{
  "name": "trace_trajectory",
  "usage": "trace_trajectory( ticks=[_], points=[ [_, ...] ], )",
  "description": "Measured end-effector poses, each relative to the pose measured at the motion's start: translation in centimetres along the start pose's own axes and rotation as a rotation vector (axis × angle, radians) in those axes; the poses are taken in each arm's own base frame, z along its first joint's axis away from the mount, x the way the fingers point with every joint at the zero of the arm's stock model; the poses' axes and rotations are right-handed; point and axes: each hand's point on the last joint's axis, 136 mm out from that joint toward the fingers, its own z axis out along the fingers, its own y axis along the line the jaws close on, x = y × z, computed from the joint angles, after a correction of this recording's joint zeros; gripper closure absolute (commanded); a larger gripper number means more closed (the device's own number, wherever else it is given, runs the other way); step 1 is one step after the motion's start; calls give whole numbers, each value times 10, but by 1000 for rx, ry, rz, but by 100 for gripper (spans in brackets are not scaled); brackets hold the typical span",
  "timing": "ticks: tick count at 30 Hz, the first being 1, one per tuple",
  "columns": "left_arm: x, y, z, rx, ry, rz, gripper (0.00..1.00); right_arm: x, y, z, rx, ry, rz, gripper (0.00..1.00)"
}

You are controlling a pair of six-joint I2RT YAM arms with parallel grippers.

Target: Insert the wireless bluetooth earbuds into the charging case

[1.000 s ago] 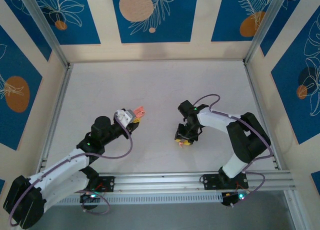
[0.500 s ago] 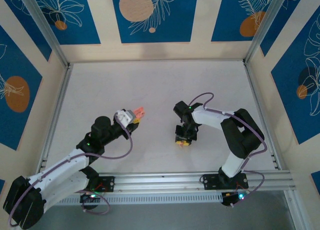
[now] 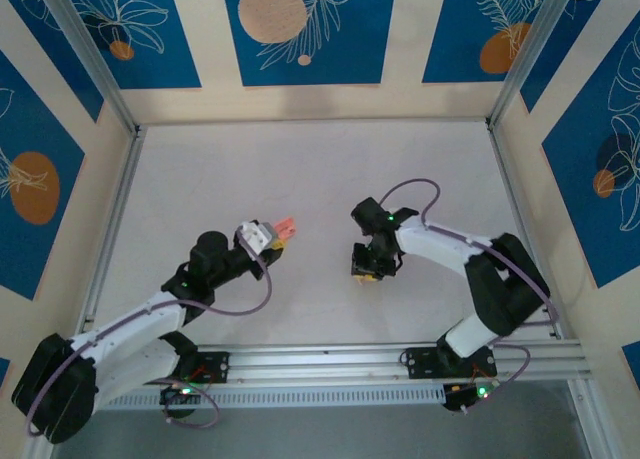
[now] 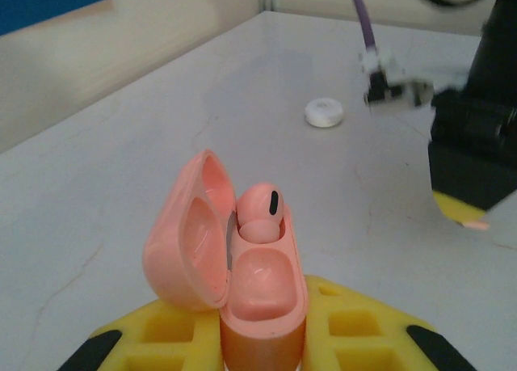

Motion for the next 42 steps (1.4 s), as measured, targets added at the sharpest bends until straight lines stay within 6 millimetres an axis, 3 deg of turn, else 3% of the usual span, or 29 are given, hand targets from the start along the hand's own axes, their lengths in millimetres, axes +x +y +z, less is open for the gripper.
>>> trace_trajectory(
  ticks=[8,13,22,34,42],
  points=[
    [19,-21,29,110,13,-9,80,-38,40,-52,-242,-291,-132,77],
    [24,-31,44,160,3,-20,80,-51,68,-82,-399,-436,-244,78],
    [1,-33,62,180,-78,-11,80,-58,103,-128,-604,-637,-397,79],
    [-17,-34,70,184,-172,-75,80,-44,137,-144,-724,-723,-529,79],
    [-33,-31,68,177,-238,-100,80,-40,147,-136,-722,-723,-576,79]
  ],
)
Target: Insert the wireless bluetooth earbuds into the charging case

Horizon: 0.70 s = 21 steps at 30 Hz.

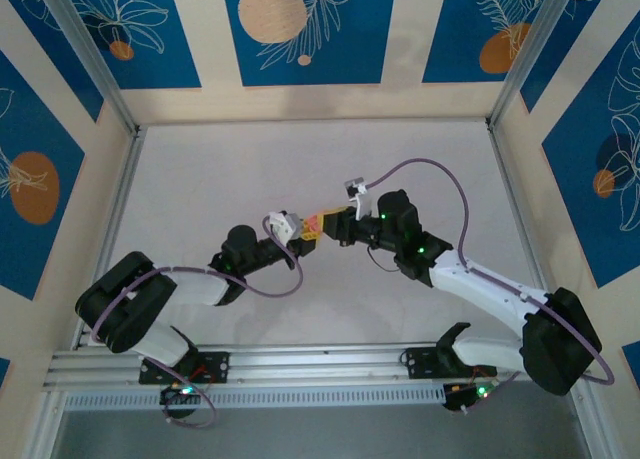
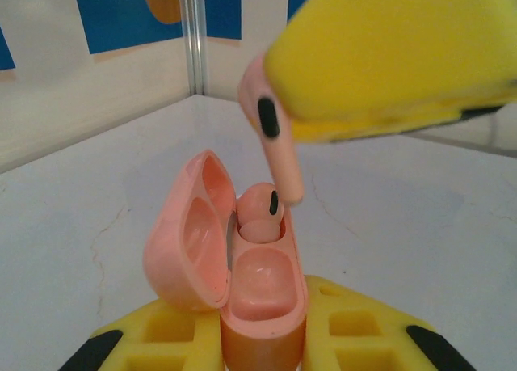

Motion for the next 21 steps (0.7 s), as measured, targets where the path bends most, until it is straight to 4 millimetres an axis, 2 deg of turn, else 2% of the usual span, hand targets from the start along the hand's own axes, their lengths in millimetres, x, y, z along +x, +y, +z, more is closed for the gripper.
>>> trace_trajectory(
  ticks=[21],
  points=[
    [-9,4,0,-26,-36,-21,79,12,-2,17,18,16,-60,79]
  ],
)
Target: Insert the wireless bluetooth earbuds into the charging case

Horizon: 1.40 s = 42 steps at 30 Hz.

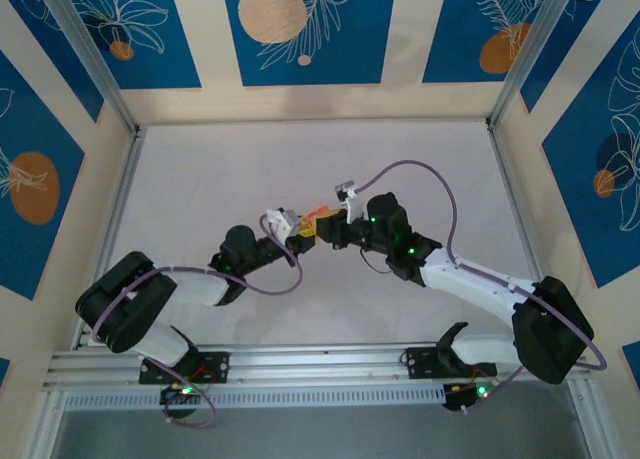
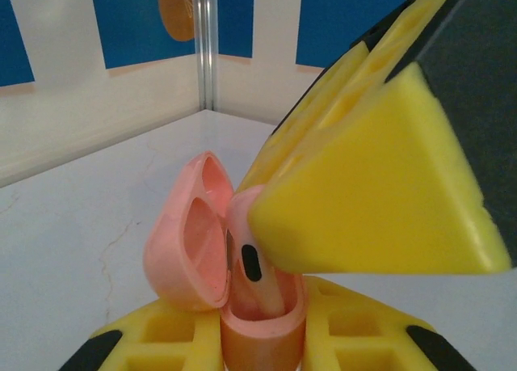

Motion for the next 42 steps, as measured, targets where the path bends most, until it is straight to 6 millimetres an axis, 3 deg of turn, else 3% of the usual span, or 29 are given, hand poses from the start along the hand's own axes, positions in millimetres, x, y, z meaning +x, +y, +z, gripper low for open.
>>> trace_trajectory(
  ticks=[17,42],
  points=[
    [-1,0,-3,-9,8,-3,79,3,0,2,14,4,-66,78],
    [1,0,-4,-7,16,-6,79,5,-2,3,40,17,-74,62]
  ],
)
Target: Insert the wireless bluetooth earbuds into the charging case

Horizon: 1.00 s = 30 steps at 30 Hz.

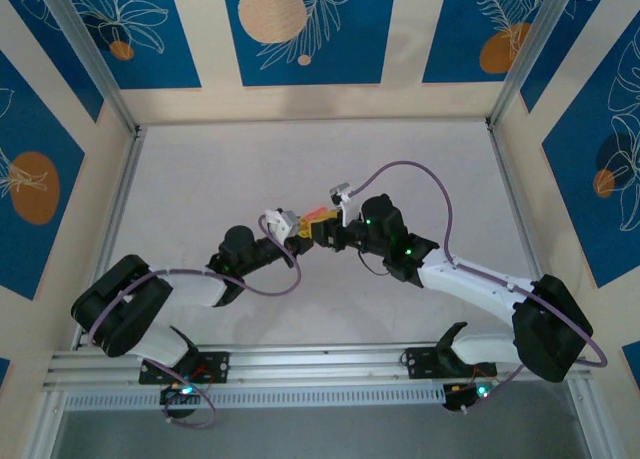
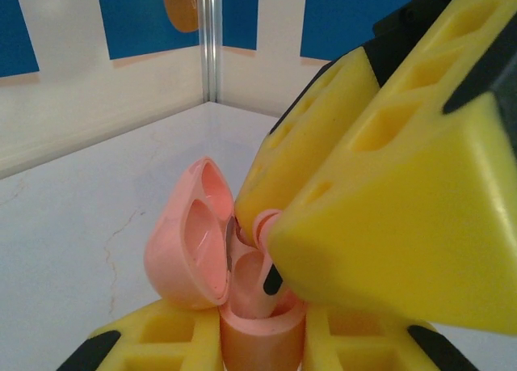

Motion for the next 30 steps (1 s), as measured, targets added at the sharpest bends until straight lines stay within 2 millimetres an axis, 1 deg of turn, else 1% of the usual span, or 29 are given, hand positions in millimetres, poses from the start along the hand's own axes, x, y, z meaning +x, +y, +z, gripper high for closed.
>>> trace_trajectory(
  ticks=[12,18,30],
  points=[
    [-1,0,-1,-2,3,-1,78,-1,4,0,-15,3,-1,53],
    [1,-1,-4,-2,-1,0,78,0,8,-1,-34,16,0,51],
    [-6,-3,-4,10,-29,10,78,-6,14,-7,-64,5,8,49]
  ],
)
